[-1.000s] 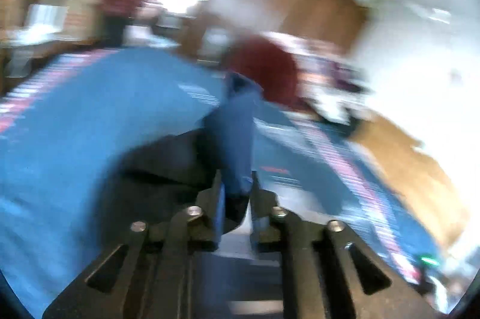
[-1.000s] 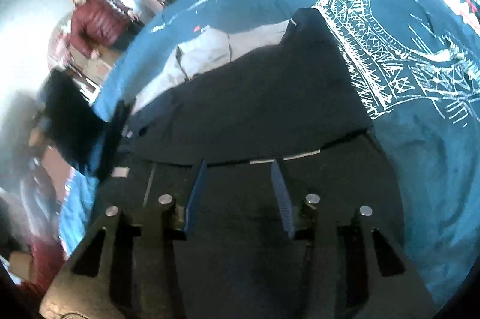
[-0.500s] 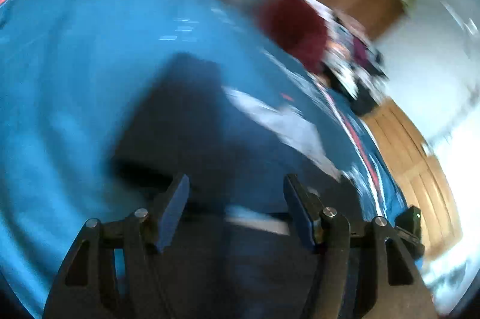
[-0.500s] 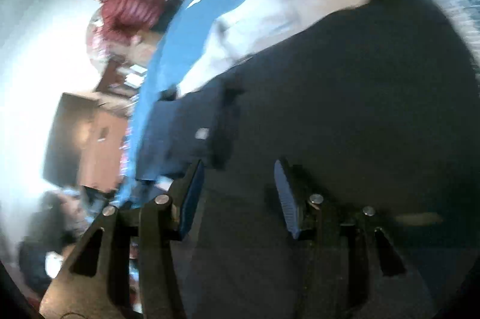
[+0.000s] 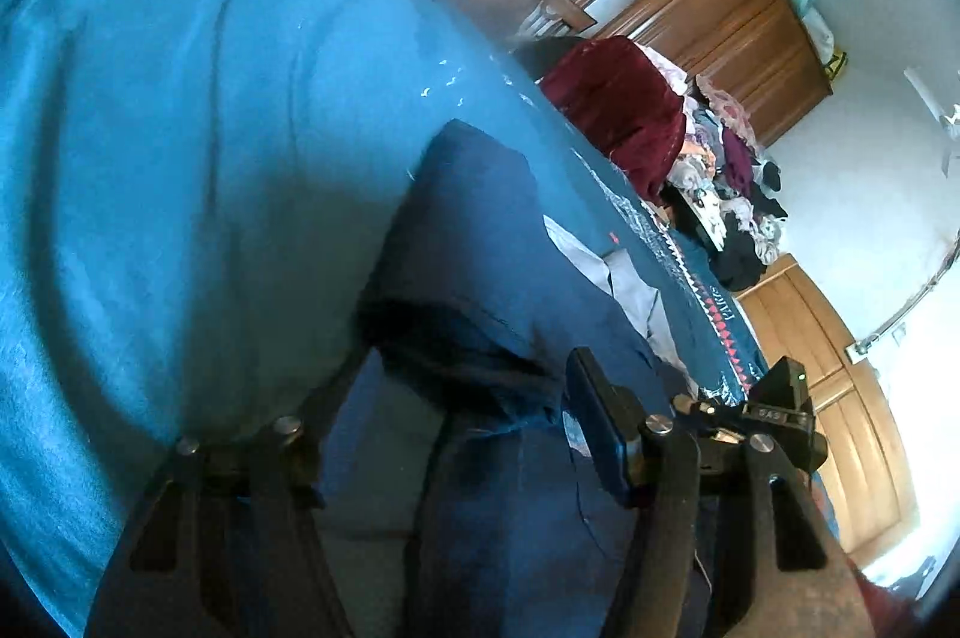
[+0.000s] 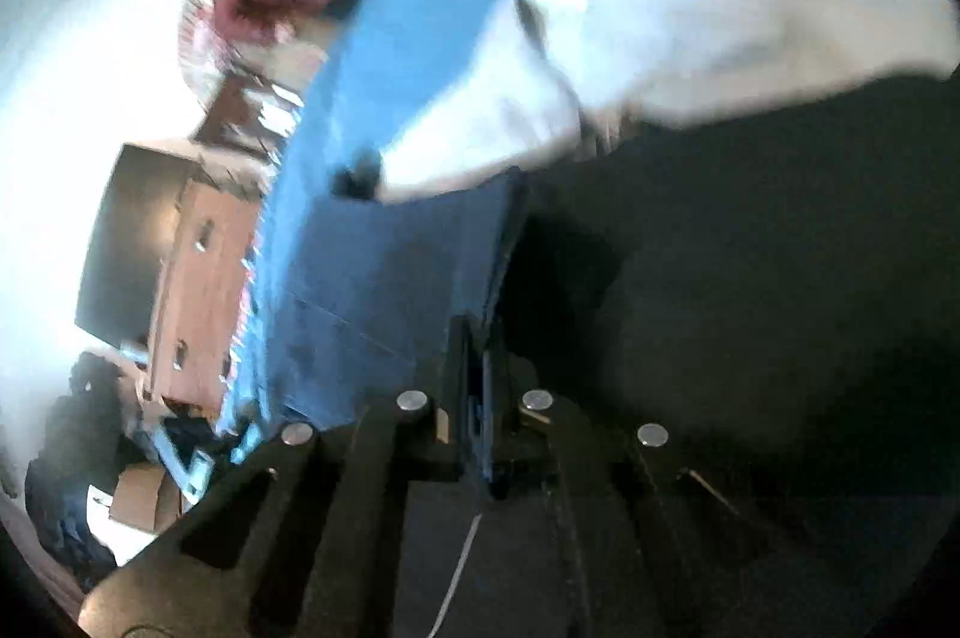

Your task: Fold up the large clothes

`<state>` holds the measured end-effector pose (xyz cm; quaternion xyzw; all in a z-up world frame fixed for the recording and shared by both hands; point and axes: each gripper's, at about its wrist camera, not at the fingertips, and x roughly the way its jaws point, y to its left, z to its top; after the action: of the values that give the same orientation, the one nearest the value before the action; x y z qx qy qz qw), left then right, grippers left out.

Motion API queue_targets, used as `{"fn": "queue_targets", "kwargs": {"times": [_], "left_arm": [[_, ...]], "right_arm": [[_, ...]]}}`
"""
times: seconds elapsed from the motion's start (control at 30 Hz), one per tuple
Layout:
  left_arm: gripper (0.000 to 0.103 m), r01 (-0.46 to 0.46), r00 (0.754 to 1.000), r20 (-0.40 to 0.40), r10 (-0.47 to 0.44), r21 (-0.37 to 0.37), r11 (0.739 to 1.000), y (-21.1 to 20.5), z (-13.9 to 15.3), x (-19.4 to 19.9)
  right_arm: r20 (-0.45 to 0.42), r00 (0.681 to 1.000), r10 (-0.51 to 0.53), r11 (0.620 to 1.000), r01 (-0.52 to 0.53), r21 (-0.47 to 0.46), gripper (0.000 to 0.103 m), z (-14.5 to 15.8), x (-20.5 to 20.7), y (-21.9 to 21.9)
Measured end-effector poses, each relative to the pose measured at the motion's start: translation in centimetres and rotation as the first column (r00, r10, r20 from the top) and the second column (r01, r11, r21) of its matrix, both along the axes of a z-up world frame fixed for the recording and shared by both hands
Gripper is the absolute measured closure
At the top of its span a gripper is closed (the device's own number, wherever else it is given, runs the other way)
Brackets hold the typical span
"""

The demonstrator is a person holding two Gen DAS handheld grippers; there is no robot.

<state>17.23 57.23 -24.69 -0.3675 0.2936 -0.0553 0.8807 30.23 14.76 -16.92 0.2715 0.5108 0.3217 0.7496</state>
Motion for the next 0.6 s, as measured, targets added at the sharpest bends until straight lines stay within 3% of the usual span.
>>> {"fn": "queue_targets", "kwargs": {"times": [0.17,0.33,0.43,0.6], "left_arm": [[0.036,-0.004,1.000,0.022,0.005,-0.011,1.000,0.3,0.3,-0.2],[0.036,-0.008,0.999,-0.031,0.009,0.034,0.999,-0.2,0.7,0.4],[0.035,-0.005,0.994,-0.107,0.024,0.179,0.984,-1.8,2.4,1.5],[0.034,0.104,0.993,-0.099,-0.070,0.400,0.911,-6.1,5.9,4.0]], "right_arm": [[0.123,0.982,-0.143,0.990,0.141,0.028,0.101,5.0,-2.5,-9.2],[0.102,0.967,-0.235,0.970,0.240,-0.037,0.101,4.2,-3.0,-15.5],[0.072,0.961,-0.266,0.961,0.270,-0.064,0.101,2.5,-3.0,-17.9],[0.034,0.970,-0.242,0.964,0.244,-0.104,0.101,-0.1,-2.0,-18.7]]}}
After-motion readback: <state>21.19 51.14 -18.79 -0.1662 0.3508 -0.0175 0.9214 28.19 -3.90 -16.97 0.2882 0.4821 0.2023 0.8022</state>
